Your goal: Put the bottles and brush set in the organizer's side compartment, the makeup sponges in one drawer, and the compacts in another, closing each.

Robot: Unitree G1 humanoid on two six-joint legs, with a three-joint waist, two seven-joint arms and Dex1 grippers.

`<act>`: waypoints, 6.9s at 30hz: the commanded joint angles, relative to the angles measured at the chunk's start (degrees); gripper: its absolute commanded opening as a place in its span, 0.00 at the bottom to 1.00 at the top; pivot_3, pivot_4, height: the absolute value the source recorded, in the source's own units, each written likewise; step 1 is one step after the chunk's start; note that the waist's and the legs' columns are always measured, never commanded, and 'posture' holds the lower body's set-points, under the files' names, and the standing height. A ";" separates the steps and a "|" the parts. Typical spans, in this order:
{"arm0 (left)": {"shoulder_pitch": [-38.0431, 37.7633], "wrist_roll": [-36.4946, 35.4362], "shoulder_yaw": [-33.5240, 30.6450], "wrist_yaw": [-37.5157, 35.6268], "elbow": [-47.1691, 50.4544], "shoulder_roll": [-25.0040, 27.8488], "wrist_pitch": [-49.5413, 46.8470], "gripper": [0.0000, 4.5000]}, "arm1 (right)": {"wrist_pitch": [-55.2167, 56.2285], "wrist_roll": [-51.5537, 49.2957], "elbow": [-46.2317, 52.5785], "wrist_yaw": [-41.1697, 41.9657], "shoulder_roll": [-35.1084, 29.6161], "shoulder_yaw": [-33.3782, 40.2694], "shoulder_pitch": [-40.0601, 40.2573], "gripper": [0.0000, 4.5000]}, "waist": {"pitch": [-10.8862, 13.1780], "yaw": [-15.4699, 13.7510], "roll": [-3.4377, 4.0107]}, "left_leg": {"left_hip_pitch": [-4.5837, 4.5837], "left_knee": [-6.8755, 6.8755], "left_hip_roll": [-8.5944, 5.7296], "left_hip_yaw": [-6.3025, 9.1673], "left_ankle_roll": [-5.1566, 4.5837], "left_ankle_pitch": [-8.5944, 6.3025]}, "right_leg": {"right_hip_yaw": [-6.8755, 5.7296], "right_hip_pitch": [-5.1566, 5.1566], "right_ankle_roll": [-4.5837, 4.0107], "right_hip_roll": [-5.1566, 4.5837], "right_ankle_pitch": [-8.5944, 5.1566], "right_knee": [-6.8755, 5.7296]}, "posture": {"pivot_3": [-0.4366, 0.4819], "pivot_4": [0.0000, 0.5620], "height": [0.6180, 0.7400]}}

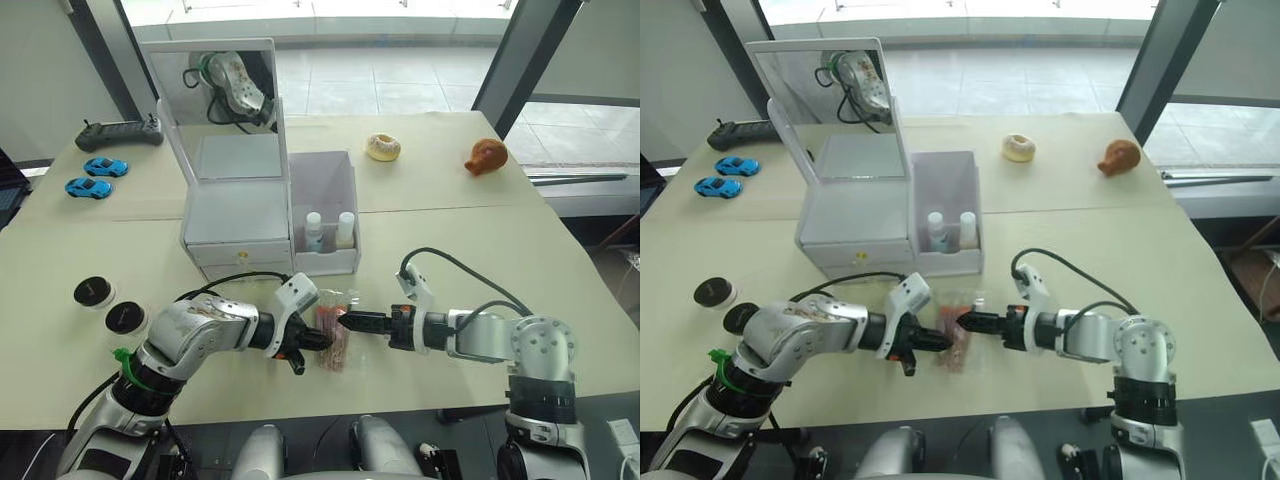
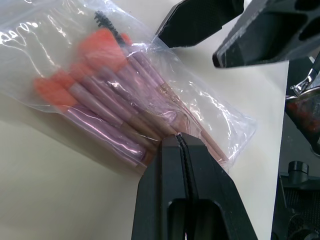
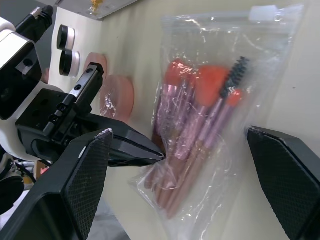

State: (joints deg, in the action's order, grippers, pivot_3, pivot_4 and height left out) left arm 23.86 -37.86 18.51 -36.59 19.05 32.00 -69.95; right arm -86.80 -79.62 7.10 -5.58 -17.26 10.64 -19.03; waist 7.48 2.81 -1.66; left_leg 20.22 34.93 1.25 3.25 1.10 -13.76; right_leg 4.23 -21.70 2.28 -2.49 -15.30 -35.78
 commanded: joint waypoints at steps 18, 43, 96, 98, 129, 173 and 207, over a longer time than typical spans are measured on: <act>-2.36 1.47 -1.72 3.39 4.43 3.13 -4.79 0.00 | 2.02 16.59 -12.16 15.51 1.20 -6.06 -4.03 0.41 | -0.31 0.64 0.16 | -0.02 -0.03 0.10 -0.01 0.00 -0.01 | -0.07 -0.01 -0.04 0.08 -0.04 0.02 | 0.48 0.27 1.00; -12.89 -13.11 -27.39 -15.32 17.69 9.16 14.45 0.00 | 42.32 33.22 13.20 43.21 -16.19 -1.64 -20.99 0.00 | 0.15 0.27 0.25 | -0.01 -0.06 -0.05 0.04 0.01 -0.02 | 0.06 -0.38 0.02 0.03 -0.01 0.19 | 0.48 0.27 1.00; -13.91 -21.79 -27.26 -7.78 15.48 9.76 20.15 0.00 | 76.80 65.42 -30.92 61.86 -4.32 -5.18 -41.19 0.99 | 0.26 -0.16 0.34 | -0.02 0.00 0.02 0.14 0.01 0.00 | -0.05 -0.32 -0.72 0.02 0.57 0.02 | 0.48 0.27 1.00; -12.04 -18.71 -27.77 -5.45 13.91 8.32 22.85 0.00 | 63.14 65.42 -17.79 55.47 -5.05 -6.53 -37.22 0.99 | 0.26 -0.17 0.35 | 0.01 0.00 0.01 0.14 0.01 0.00 | -0.03 -0.37 -0.72 0.01 0.57 -0.02 | 0.48 0.27 1.00; -18.89 -13.96 -45.53 -2.98 14.79 14.51 31.64 0.00 | 67.09 83.72 -47.69 39.23 -1.06 -30.51 -51.84 0.01 | 0.34 0.04 0.30 | 0.03 -0.05 -0.04 0.12 0.05 0.03 | -0.07 -0.53 -0.74 0.00 0.51 0.01 | 0.48 0.27 1.00; -15.23 -7.89 -40.14 -3.57 10.83 12.76 34.78 0.00 | 82.26 77.31 -68.21 45.61 10.88 -17.10 -61.05 0.01 | 0.36 1.02 0.33 | 0.01 -0.08 0.01 0.26 0.05 0.03 | -0.15 -0.48 -0.77 0.04 0.53 -0.08 | 0.48 0.27 1.00; -10.49 -12.09 -44.71 -5.05 -6.06 17.89 25.98 0.14 | 52.47 66.29 -15.44 60.71 -7.23 -8.66 -37.98 0.15 | 0.24 -0.12 0.15 | 0.05 -0.02 -0.03 0.57 0.05 0.02 | -0.35 -0.37 -0.65 0.03 0.47 -0.06 | 0.48 0.27 1.00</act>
State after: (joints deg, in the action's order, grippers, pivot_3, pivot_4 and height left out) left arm 13.29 -51.18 -24.48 -39.91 13.98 48.53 -44.89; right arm -31.44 -10.93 -15.14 54.72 -23.11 0.63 -58.81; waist 7.72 2.69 -1.51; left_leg 20.29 34.90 1.16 3.80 1.15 -13.73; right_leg 3.92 -22.09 1.63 -2.51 -14.83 -35.85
